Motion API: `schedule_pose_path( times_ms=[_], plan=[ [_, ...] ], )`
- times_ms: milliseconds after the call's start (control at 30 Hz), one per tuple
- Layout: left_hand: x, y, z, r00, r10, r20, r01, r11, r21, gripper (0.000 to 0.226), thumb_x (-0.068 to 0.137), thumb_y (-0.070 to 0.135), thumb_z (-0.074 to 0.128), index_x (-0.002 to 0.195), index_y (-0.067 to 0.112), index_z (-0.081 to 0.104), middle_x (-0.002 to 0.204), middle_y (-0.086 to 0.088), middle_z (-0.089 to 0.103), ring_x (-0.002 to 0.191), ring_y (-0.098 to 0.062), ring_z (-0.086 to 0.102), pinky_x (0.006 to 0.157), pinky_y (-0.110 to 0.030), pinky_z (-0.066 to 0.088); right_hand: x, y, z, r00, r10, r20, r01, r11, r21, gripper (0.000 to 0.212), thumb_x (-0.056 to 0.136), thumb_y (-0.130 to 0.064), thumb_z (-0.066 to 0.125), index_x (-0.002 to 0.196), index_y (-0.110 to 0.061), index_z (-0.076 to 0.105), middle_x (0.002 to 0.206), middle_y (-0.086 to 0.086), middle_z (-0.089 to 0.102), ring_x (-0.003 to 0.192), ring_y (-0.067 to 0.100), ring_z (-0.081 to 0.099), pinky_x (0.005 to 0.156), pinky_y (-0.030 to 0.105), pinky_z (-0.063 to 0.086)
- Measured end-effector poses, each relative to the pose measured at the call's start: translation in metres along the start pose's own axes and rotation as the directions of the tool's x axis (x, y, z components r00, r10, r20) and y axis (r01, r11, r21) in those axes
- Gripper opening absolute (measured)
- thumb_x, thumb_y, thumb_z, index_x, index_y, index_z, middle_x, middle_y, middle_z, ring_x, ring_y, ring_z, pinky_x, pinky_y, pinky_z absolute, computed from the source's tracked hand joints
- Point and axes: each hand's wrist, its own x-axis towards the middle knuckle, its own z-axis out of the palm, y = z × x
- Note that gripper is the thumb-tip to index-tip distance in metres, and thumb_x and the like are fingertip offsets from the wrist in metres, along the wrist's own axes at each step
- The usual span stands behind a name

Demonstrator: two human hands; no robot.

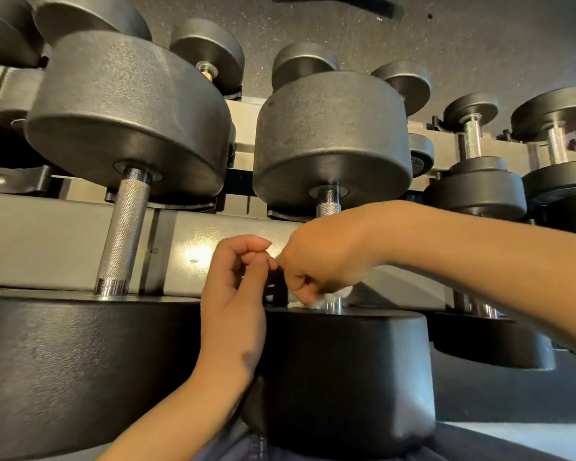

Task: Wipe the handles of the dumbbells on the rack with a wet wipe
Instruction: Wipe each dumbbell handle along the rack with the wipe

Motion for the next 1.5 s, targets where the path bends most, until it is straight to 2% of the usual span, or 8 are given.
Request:
schedule_pose_path(
  times_ms=[533,800,967,1033,1133,1233,1367,1500],
  plan=[
    [0.0,0.003,0.0,0.995,-0.086,-0.05,0.082,0.994,-0.072,0.018,0.088,0.006,0.057,0.09,0.024,0.059,0.087,-0.007,0.06,0.085,-0.016,0.059,0.072,-0.013,0.046,-0.012,0.005,-0.002,0.829,0.252,-0.499,-0.465,0.807,-0.365,0.024,0.096,-0.007,0.042,0.115,-0.007,0.057,0.118,0.013,0.045,0.067,0.02,0.043,0.061,0.031,0.043],
    [-0.002,0.003,-0.001,0.997,-0.059,-0.045,0.058,0.998,-0.011,0.021,0.089,0.003,0.055,0.088,0.024,0.06,0.092,-0.009,0.061,0.095,-0.025,0.06,0.077,-0.023,0.043,-0.026,0.001,0.06,0.807,0.073,-0.586,-0.052,0.997,0.053,0.021,0.096,-0.027,0.051,0.105,-0.014,0.065,0.102,0.001,0.051,0.084,0.014,0.051,0.076,0.024,0.042],
    [-0.004,0.003,-0.002,1.0,-0.001,0.031,0.0,0.999,0.035,0.012,0.085,0.019,0.059,0.086,0.031,0.062,0.084,0.006,0.062,0.089,-0.016,0.06,0.079,-0.023,0.045,-0.024,0.014,0.1,0.355,0.332,-0.874,0.069,0.923,0.379,0.015,0.089,-0.021,0.057,0.092,-0.01,0.067,0.087,-0.002,0.058,0.073,-0.002,0.047,0.071,0.005,0.038],
    [-0.005,0.003,-0.001,0.996,0.025,0.086,-0.033,0.995,0.098,0.012,0.079,0.027,0.055,0.086,0.034,0.062,0.083,0.01,0.063,0.088,-0.014,0.061,0.081,-0.024,0.048,-0.013,0.015,0.101,0.18,0.682,-0.708,0.273,0.657,0.703,0.007,0.09,-0.006,0.056,0.09,-0.006,0.063,0.079,0.001,0.059,0.061,-0.001,0.056,0.058,0.007,0.043],
    [-0.007,0.004,0.001,0.99,0.07,0.124,-0.09,0.982,0.167,0.011,0.088,0.022,0.057,0.086,0.032,0.061,0.083,0.012,0.062,0.086,-0.012,0.06,0.08,-0.023,0.048,0.005,0.027,0.083,0.322,0.913,-0.249,0.628,-0.01,0.778,0.018,0.087,0.01,0.049,0.082,-0.002,0.062,0.073,0.008,0.059,0.06,0.011,0.059,0.05,0.017,0.051],
    [-0.007,0.003,0.0,0.99,0.089,0.11,-0.109,0.975,0.193,0.019,0.093,0.011,0.058,0.088,0.029,0.06,0.083,0.01,0.062,0.086,-0.013,0.06,0.079,-0.022,0.048,0.005,0.034,0.068,0.452,0.883,-0.126,0.726,-0.283,0.627,0.02,0.085,0.011,0.049,0.077,-0.002,0.062,0.071,0.008,0.057,0.062,0.012,0.054,0.051,0.016,0.051],
    [-0.006,0.002,0.0,0.986,0.099,0.134,-0.123,0.976,0.182,0.006,0.088,0.019,0.059,0.089,0.025,0.061,0.081,0.011,0.062,0.083,-0.009,0.059,0.076,-0.018,0.047,-0.009,0.027,0.083,0.477,0.841,-0.255,0.61,-0.108,0.785,0.016,0.089,0.001,0.053,0.095,0.005,0.067,0.083,0.011,0.063,0.068,0.01,0.058,0.062,0.018,0.052],
    [-0.006,0.001,0.0,0.983,0.114,0.146,-0.145,0.964,0.225,0.014,0.093,0.01,0.058,0.089,0.022,0.061,0.081,0.014,0.061,0.081,-0.007,0.058,0.074,-0.017,0.047,-0.027,0.019,0.106,0.714,0.635,-0.294,0.333,0.062,0.941,0.022,0.084,0.011,0.053,0.101,0.007,0.067,0.084,0.015,0.064,0.069,0.014,0.057,0.064,0.018,0.051]
  ],
)
